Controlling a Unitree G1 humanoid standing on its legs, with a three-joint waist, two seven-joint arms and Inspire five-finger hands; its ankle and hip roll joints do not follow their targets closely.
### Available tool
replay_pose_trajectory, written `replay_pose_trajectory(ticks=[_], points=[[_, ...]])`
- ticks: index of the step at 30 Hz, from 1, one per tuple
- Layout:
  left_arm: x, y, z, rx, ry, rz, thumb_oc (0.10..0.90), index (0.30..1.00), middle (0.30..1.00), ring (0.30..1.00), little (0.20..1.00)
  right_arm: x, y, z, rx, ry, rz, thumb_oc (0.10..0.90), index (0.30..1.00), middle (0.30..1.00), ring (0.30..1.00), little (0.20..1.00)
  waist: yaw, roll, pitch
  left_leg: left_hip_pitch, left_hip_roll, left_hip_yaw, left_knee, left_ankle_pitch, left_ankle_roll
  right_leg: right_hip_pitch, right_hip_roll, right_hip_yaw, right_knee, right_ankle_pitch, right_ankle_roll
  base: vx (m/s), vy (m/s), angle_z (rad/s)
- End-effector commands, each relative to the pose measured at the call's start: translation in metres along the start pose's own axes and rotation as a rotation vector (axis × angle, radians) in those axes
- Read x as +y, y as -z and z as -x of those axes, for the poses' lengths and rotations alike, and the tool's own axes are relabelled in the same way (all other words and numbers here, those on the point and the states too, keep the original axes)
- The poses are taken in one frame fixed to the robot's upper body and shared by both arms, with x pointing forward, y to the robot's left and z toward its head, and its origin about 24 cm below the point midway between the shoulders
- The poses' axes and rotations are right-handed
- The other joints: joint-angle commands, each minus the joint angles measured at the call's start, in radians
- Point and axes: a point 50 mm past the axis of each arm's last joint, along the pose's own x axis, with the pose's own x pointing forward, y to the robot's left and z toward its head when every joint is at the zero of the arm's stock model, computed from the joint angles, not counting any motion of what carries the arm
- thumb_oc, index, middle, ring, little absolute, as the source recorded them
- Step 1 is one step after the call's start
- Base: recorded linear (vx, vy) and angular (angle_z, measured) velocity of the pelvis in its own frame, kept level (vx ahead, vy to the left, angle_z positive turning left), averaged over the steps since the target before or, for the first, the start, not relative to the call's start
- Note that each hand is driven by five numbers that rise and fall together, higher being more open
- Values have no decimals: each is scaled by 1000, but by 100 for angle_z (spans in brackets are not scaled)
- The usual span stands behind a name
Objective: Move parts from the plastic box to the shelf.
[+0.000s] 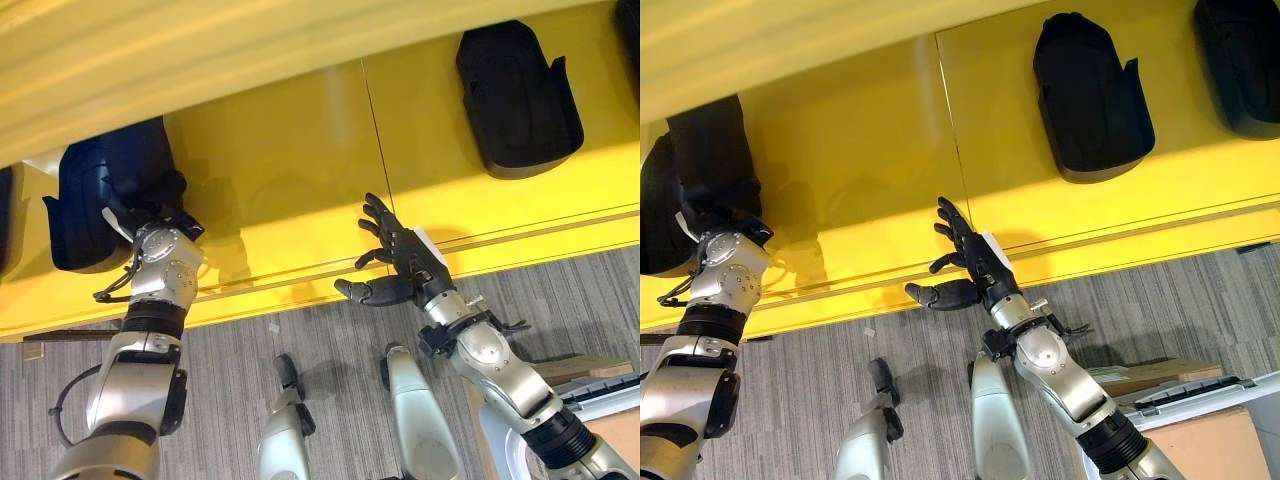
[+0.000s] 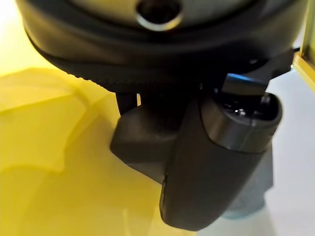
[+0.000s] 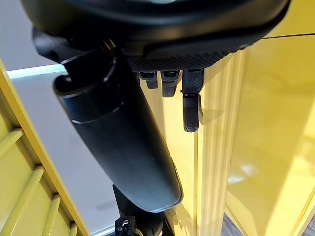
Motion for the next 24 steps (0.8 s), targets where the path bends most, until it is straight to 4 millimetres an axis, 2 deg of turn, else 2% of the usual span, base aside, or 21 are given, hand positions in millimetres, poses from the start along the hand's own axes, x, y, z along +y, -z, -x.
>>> replay_pose_trajectory(ticks=[1, 9, 20, 24], points=[[16, 19, -6, 88, -29, -104, 900, 1000, 1000, 1000, 1000, -11, 31, 8, 173, 88, -15, 900, 1000, 1000, 1000, 1000, -35, -54, 50, 29, 5, 43, 58, 40, -74, 66, -20, -86, -104, -10, 4, 0, 0, 0], [17, 38, 1, 144, 11, -86, 900, 1000, 1000, 1000, 1000, -10, 30, 7, 166, 90, -9, 900, 1000, 1000, 1000, 1000, -27, -55, 54, 28, 4, 38, 61, 39, -70, 72, -18, -89, -103, -11, 2, 0, 0, 0], [17, 45, 4, 169, 41, -73, 900, 1000, 1000, 1000, 1000, -12, 28, 6, 161, 85, 0, 900, 1000, 1000, 1000, 1000, -23, -55, 55, 30, 4, 39, 62, 40, -68, 75, -19, -92, -103, -13, 1, 0, 0, 0], [15, 43, 4, 138, 48, -140, 900, 1000, 1000, 1000, 1000, -12, 28, 5, 161, 85, 1, 900, 1000, 1000, 1000, 1000, -22, -55, 54, 30, 5, 39, 64, 39, -68, 76, -20, -93, -100, -14, 0, 0, 0, 0]])
